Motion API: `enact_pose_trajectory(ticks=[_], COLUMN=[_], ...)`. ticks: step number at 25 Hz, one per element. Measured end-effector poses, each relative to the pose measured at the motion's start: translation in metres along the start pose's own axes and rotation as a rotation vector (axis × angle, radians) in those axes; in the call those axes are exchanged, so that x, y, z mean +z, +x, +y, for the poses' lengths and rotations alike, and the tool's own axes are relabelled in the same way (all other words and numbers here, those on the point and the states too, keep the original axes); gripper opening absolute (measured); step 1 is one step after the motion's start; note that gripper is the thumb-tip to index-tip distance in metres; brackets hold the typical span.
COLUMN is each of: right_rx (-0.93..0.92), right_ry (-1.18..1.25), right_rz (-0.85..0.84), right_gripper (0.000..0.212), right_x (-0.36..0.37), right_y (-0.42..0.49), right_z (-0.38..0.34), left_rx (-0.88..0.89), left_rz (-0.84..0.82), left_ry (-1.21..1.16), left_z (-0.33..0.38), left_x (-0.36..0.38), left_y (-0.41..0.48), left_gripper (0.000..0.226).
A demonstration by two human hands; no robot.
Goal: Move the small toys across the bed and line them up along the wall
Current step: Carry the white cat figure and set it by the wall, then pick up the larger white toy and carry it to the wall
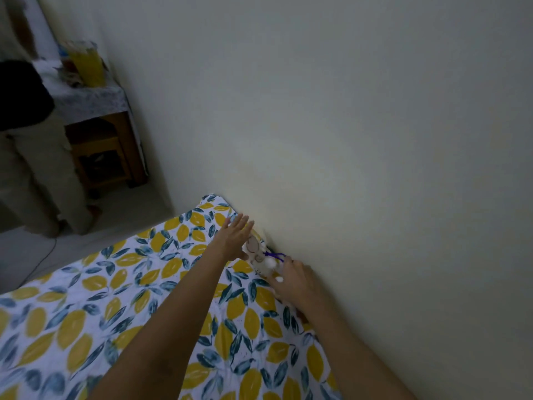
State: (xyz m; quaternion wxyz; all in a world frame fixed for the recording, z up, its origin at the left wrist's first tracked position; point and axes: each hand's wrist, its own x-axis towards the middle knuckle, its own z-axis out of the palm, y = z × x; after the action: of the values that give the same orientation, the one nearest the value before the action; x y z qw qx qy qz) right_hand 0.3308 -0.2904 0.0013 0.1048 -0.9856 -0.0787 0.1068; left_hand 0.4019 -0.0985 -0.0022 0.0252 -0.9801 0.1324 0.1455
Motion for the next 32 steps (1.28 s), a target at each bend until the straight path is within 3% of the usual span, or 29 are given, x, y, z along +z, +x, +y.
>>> enact_pose_trajectory(ticks=[3,5,8,22,28,32], right_rx=[-0.099,-0.165,-0.297,-0.818,-1.010,-1.048], right_ry=[-0.086,-0.036,-0.035,-0.242,-0.262,-0.261], right_rz=[0.194,0.217,0.085,-0.123,-0.174,-0.215], right_gripper=[0.054,0.069,0.083,0.089,0.089,0.092], right_x=[-0.022,-0.034,-0.045,-0.005,0.022,0.051], right_y=[-0.010,-0.020,-0.048,-0.220,-0.298,-0.327], right_z=[-0.027,-0.051,-0.093,-0.293,-0.350,-0.381], left_rx=[-0.147,-0.224,-0.336,-0.846,-1.061,-1.097], left_rz=[0.034,0.066,0.107,0.160,0.199,0.154], left_ry=[-0.062,-0.112,-0.145,-0.190,-0.226,-0.314], left_z=[-0.020,-0.037,-0.058,-0.080,-0.071,-0.075], left_x=[-0.007,-0.011,-0.015,0.026,0.049,0.089], left_y=[-0.049,-0.090,-0.166,-0.518,-0.632,-0.674], left_gripper=[0.095,0.090,0.084,0.082,0.082,0.089])
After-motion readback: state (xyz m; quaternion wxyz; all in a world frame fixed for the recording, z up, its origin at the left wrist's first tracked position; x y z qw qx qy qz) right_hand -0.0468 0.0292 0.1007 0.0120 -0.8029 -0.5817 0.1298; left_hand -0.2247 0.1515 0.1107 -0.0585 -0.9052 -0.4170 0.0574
